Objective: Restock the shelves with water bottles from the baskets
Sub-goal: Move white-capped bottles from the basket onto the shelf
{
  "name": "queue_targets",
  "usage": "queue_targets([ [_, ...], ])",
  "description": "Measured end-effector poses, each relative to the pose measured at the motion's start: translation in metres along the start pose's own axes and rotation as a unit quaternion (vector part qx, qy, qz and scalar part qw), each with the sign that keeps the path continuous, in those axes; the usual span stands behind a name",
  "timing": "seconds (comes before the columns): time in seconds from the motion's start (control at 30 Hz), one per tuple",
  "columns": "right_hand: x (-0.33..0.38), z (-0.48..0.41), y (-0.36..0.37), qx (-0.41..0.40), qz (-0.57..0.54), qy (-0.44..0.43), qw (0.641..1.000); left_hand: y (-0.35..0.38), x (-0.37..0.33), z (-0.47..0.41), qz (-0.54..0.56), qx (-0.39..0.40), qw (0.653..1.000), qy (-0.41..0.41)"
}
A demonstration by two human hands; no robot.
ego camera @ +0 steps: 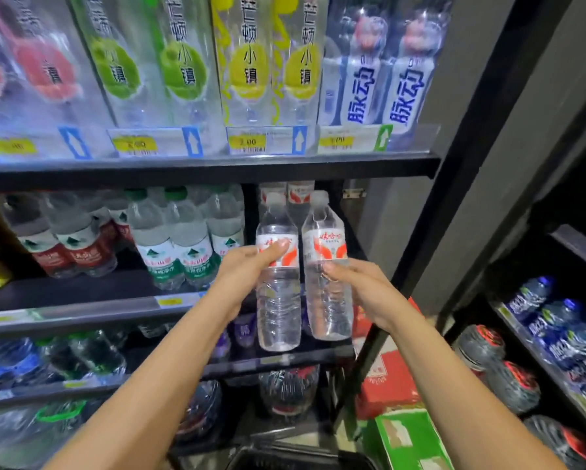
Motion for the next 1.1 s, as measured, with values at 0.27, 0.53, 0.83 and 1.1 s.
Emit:
queue_targets([
  [0.27,0.005,-0.076,0.001,-0.038,-0.028,-0.063,0.997,-0.003,-0.018,-0.071,0.020,-0.047,0.999,0.019],
  [0.53,-0.016,-0.103,0.008,-0.067,-0.041,-0.069,0.995,-0.003,-0.007,-0.094,-0.005,-0.053,0.997,0.063],
  [0.83,-0.039,-0.095,0.003,0.020,0.034,-0.082,0.996,-0.004,0.030,-0.090,-0.012,-0.013,0.997,0.081],
  [1.1,-0.045,-0.078,0.021,-0.071,0.176,-0.101,0.977,0.002,0.037,-0.069,-0.140,-0.088,0.979,0.120],
])
Point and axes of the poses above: each hand's wrist, its own z-axis away from the middle knuckle, its own y-axis out of the palm, x = y × z, the point moved 1 cm from there along -z, towards the middle knuckle, and after that the axes turned 6 degrees about -y, right-handed, at the moved point
